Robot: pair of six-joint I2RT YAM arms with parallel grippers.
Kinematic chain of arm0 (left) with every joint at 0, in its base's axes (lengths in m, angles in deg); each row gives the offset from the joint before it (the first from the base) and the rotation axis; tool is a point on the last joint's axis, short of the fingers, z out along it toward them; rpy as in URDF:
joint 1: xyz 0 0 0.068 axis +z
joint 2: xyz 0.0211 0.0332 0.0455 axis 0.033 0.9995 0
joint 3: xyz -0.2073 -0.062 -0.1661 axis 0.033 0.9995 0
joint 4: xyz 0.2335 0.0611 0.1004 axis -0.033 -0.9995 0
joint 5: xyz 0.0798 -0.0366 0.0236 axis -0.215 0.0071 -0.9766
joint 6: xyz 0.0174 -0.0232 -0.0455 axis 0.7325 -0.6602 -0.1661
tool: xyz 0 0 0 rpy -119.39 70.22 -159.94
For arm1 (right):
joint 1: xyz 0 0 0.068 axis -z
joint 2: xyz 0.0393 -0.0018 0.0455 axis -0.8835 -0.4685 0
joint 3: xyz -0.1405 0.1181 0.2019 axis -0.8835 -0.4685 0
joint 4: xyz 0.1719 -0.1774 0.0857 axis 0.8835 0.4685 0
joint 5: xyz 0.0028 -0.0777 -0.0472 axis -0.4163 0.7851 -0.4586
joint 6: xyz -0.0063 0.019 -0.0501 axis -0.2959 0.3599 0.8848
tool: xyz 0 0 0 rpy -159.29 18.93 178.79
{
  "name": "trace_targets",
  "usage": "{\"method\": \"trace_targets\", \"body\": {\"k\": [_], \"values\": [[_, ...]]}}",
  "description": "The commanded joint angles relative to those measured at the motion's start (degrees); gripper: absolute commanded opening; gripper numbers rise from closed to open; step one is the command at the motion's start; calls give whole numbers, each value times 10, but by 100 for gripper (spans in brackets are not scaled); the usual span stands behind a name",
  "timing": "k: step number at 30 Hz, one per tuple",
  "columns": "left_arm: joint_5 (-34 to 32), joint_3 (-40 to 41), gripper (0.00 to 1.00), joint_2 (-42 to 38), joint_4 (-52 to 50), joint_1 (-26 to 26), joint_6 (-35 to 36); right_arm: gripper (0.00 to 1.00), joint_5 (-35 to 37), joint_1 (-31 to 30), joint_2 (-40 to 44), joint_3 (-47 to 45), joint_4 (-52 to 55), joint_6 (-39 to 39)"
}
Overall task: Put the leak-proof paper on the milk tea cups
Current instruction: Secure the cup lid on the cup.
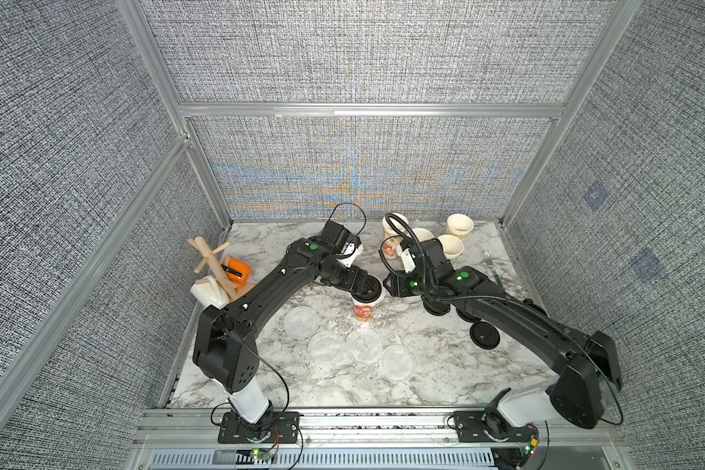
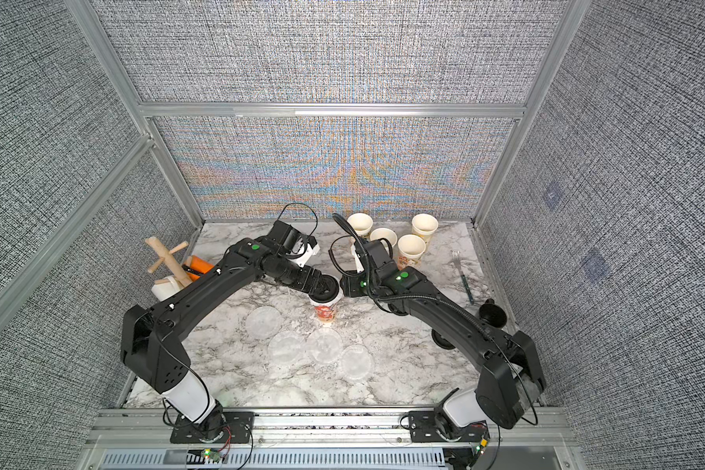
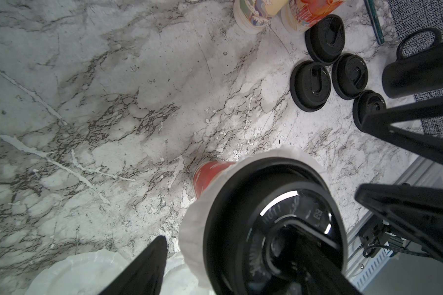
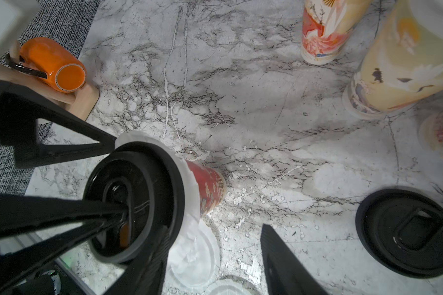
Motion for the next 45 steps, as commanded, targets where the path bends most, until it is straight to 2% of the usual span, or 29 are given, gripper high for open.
{"method": "trace_targets", "body": {"k": [1,12,16,23,26,31,38,45], "values": [[-60,11,79,8,-89,0,17,56,-7,-5,-13,6,-25,-8],[-62,21,79,8,-86,0,17,50,-10,-21,-39,13,-21,-7],[-63,26,79,6,-85,0,17,48,8,-27,-55,11,-5,-7],[-63,42,79,3,-77,0,18,46,36,-35,-78,-38,7,-22],[-63,45,79,6,-77,0,19,46,39,-34,-69,-45,9,-24],[-65,47,79,8,-76,0,18,47,54,-33,-36,-4,23,-21],[-76,46,79,4,-80,1,18,48,24,-33,-7,46,16,-4],[-80,30,79,14,-86,2,21,48,-15,-35,-37,60,5,8]]}}
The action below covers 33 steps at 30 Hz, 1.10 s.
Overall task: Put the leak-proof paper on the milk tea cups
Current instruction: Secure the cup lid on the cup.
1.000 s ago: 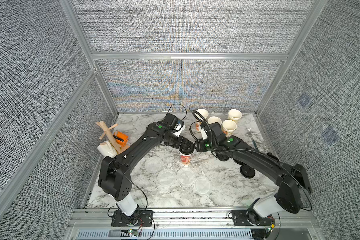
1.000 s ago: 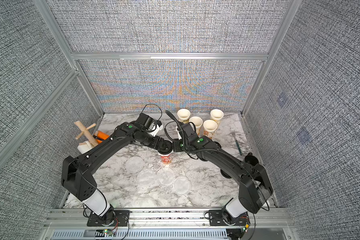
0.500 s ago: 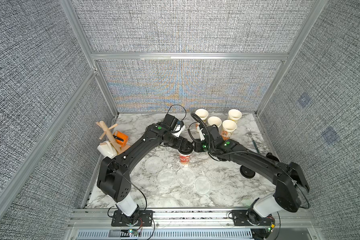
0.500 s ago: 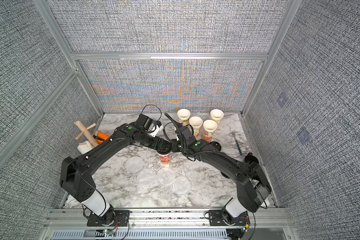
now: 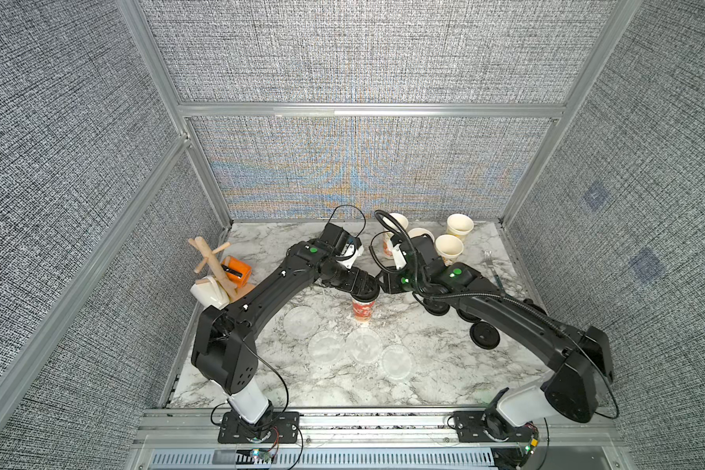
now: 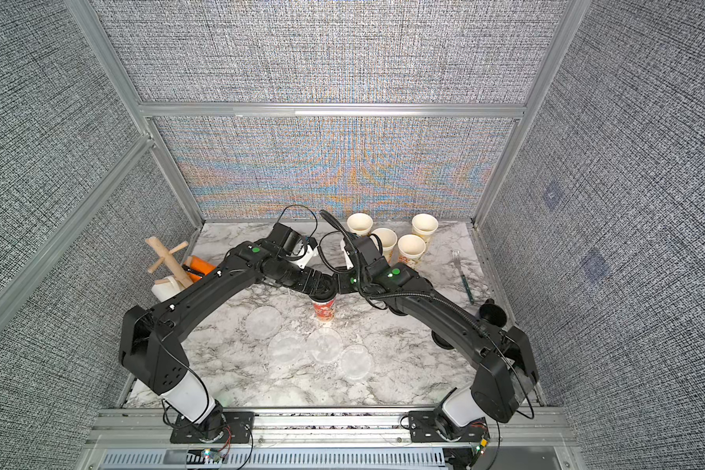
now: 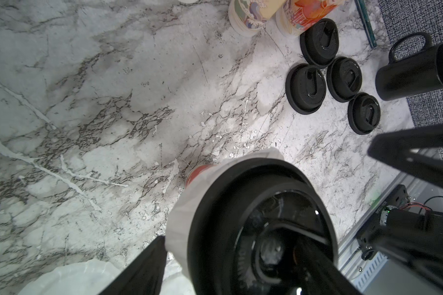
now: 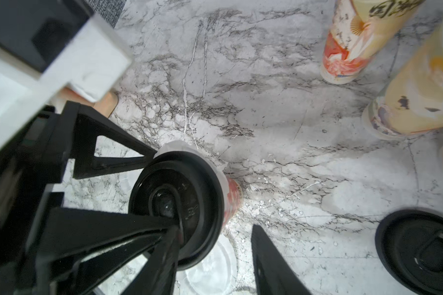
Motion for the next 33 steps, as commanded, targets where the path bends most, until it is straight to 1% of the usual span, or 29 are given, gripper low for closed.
{"method": "trace_targets", "body": {"k": [1,8,14,22,28,33], "values": [[-91,3,79,14,-113,0,25,48,-28,-3,-19,11,-5,11],[-90,-9,79,12,-116,1,27,48,-47,-8,-49,23,-19,12],[-83,-32,80,13,-115,1,34,48,-50,-8,-57,11,-18,15],[-55,-90,81,20,-106,0,43,48,-37,-8,-66,-10,-9,15],[-44,-138,82,36,-100,1,49,48,-19,-4,-65,-20,-3,11],[-49,-161,82,34,-98,1,41,48,-5,0,-62,-22,6,7]]}}
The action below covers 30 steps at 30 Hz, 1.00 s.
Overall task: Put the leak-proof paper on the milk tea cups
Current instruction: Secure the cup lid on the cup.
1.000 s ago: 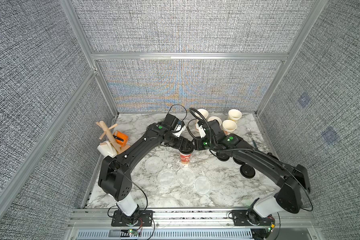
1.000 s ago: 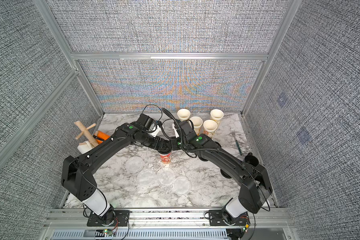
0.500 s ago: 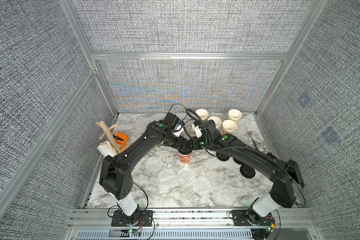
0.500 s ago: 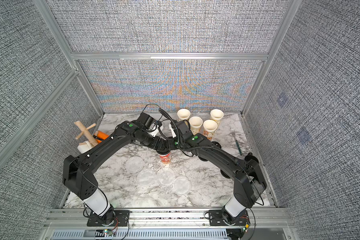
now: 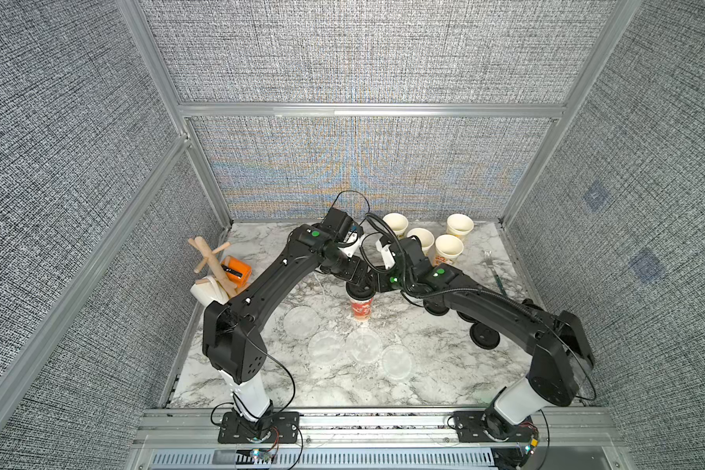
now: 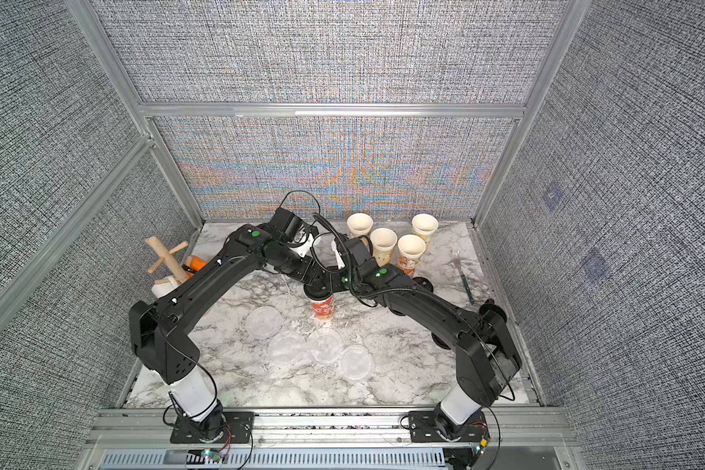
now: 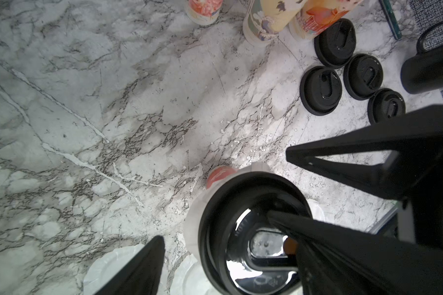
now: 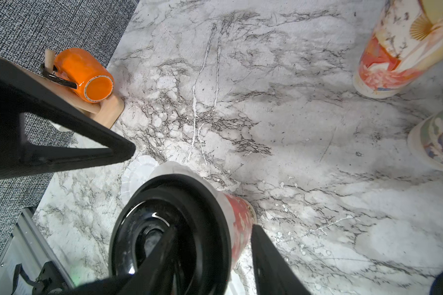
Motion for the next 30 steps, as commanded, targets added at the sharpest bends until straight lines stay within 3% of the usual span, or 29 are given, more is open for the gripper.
{"method": "trace_targets", "body": {"k": [1,8,16,30], "values": [[-5,-7,82,-10,6,0,-5,48,15,0,-5,-7,91,5],[-74,55,77,-70,0,0,-38,48,15,2,2,-18,88,5],[-112,85,58,-67,-7,0,-109,48,14,2,10,-29,85,4],[-89,110,57,-61,15,0,-117,48,8,1,6,-25,84,5]]}}
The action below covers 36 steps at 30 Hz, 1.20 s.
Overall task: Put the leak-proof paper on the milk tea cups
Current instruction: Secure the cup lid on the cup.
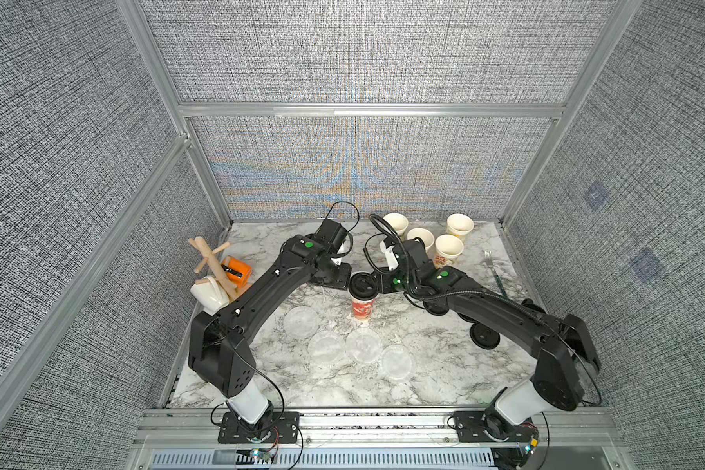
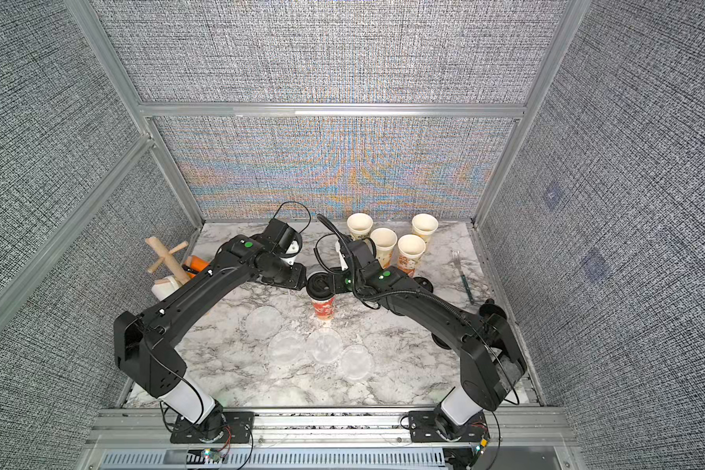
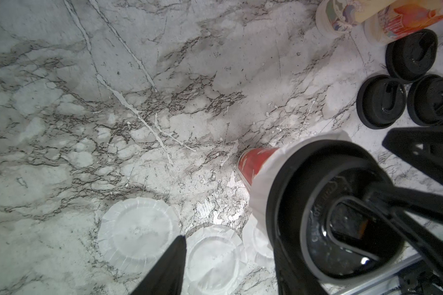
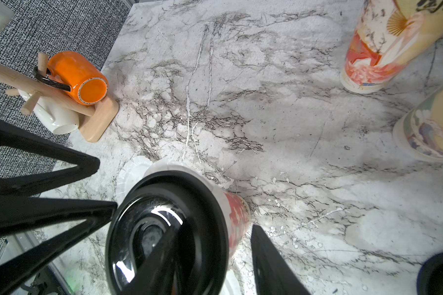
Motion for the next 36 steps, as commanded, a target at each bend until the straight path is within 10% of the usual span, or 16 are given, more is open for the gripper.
{"method": "trace_targets", "body": {"k": [1,36], "values": [[12,10,57,-2,8,0,-3,48,0,-2,-11,-5,90,9],[43,42,57,-26,40,0,-22,48,-3,-6,-12,-13,89,10]]}}
